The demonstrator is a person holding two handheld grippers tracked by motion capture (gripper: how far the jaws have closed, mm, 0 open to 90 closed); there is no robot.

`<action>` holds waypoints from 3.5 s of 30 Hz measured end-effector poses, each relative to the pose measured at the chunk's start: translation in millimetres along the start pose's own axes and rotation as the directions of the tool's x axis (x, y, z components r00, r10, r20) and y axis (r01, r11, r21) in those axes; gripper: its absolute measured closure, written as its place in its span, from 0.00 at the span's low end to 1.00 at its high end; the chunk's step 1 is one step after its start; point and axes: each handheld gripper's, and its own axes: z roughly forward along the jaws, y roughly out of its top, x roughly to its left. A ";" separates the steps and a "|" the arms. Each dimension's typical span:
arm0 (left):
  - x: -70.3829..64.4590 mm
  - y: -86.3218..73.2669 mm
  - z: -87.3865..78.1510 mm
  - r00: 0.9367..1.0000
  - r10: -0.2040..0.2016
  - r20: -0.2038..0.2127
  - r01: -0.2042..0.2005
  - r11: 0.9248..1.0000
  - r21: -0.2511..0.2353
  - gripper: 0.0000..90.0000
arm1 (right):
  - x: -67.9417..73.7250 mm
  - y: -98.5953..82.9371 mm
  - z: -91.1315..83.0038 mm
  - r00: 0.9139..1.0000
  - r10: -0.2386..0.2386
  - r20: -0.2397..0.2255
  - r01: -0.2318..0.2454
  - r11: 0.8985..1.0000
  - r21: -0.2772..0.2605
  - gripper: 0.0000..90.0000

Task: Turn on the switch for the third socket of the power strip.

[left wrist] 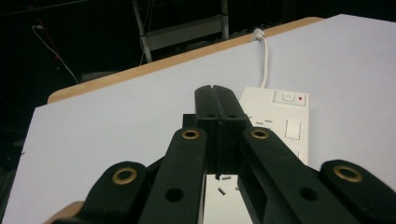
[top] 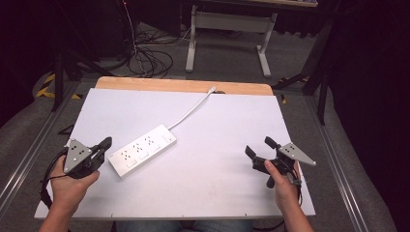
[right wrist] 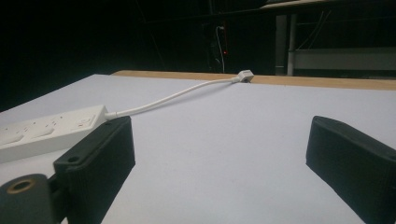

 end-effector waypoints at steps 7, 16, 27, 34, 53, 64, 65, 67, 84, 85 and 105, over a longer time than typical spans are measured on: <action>-1.4 -0.5 2.8 1.000 0.017 0.018 -0.018 1.000 0.021 1.00 | 0.0 0.1 -0.4 1.000 -0.002 0.000 0.002 1.000 -0.001 0.09; -2.0 -0.9 4.6 0.999 0.025 0.030 -0.026 0.999 0.034 1.00 | -0.4 0.2 -0.4 1.000 -0.004 0.001 0.004 1.000 -0.002 0.10; -5.0 -1.4 8.9 0.998 0.037 0.056 -0.040 0.998 0.055 1.00 | -0.2 0.4 -1.3 1.000 -0.001 0.000 0.001 1.000 -0.006 0.10; -6.4 -1.7 10.8 0.996 0.049 0.074 -0.055 0.996 0.070 1.00 | -0.3 0.3 -1.5 1.000 -0.002 0.001 0.002 1.000 -0.006 0.10; -10.1 -2.2 14.6 0.990 0.086 0.108 -0.097 0.990 0.106 1.00 | -0.6 0.5 -1.8 1.000 0.000 -0.001 0.000 1.000 -0.008 0.10; -14.1 -2.7 17.3 0.986 0.103 0.134 -0.119 0.985 0.124 1.00 | -0.7 0.5 -2.1 1.000 0.004 0.000 -0.004 1.000 -0.008 0.10; -14.7 -2.8 17.4 0.986 0.097 0.134 -0.114 0.986 0.124 1.00 | -0.7 0.5 -2.1 1.000 0.003 0.000 -0.003 1.000 -0.008 0.10; -14.6 -2.6 17.4 0.985 0.106 0.134 -0.123 0.984 0.127 1.00 | -0.7 0.4 -2.1 1.000 0.003 0.000 -0.003 1.000 -0.007 0.10; -19.7 -3.7 22.1 0.977 0.127 0.169 -0.154 0.975 0.158 1.00 | -1.0 0.1 -1.9 1.000 0.004 0.002 -0.004 1.000 -0.005 0.10; -20.1 -4.1 22.5 0.977 0.124 0.175 -0.153 0.975 0.161 1.00 | -1.1 0.1 -2.0 1.000 0.004 0.002 -0.004 1.000 -0.005 0.10; -29.0 -10.6 36.8 0.964 0.152 0.220 -0.202 0.953 0.225 1.00 | -0.8 0.1 -1.7 1.000 0.003 0.002 -0.003 1.000 -0.005 0.10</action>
